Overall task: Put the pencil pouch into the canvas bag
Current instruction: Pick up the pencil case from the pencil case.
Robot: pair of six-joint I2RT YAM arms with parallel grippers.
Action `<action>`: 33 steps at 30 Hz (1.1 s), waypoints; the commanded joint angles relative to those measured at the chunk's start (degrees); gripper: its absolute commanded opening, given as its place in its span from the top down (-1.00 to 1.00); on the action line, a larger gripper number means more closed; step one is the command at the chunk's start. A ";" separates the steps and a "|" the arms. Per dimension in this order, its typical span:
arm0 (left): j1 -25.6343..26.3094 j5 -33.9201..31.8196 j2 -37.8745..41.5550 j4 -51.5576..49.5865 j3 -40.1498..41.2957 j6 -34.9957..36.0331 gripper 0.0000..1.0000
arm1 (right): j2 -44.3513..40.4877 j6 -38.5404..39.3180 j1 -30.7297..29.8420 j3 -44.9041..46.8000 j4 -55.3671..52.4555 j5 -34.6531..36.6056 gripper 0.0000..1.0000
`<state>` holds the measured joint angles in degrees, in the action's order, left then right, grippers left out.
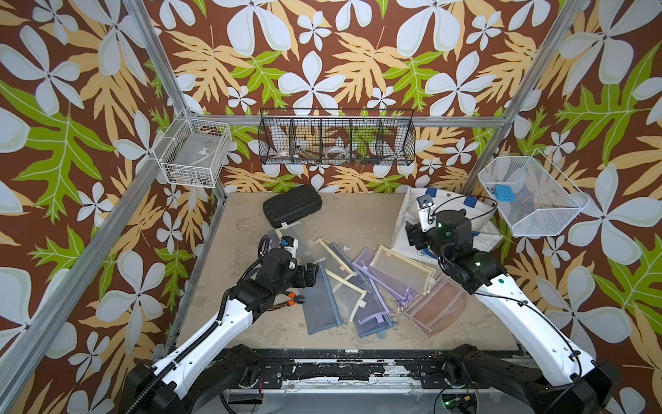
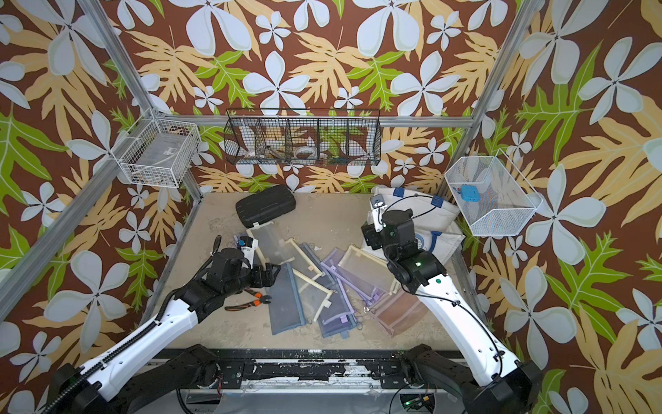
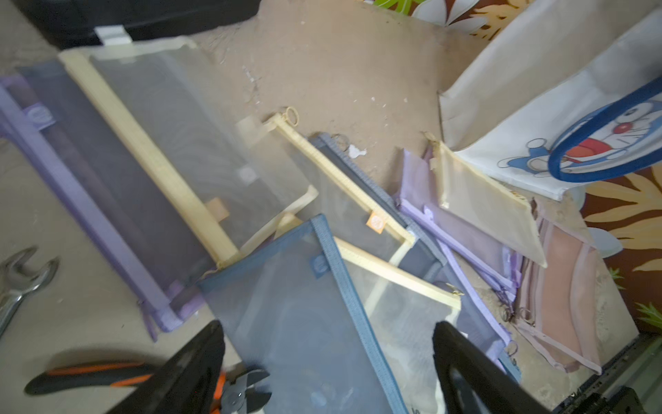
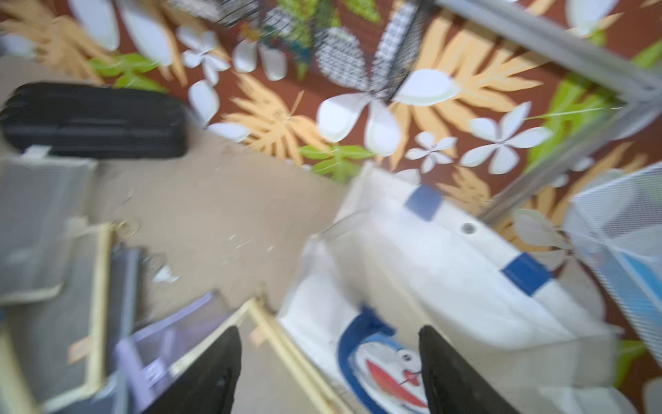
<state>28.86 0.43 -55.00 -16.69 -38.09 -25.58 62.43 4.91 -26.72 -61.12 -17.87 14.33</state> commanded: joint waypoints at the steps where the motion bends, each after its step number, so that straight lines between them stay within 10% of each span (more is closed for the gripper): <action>1: -0.41 -0.49 2.08 -3.87 2.60 -4.74 -0.83 | -2.18 -4.06 -5.18 4.25 3.84 -7.32 -0.57; 12: -0.35 -0.39 -0.39 -0.96 5.85 -10.13 -0.73 | 1.54 -19.25 -12.87 20.05 23.22 -31.77 -0.54; 33: -1.88 0.59 7.72 7.91 14.55 -15.98 -0.29 | 38.38 -27.96 -22.23 9.84 35.16 -37.20 -0.09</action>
<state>27.31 1.50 -48.21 -11.11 -24.01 -40.34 98.87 -21.17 -48.88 -50.04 15.00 -22.76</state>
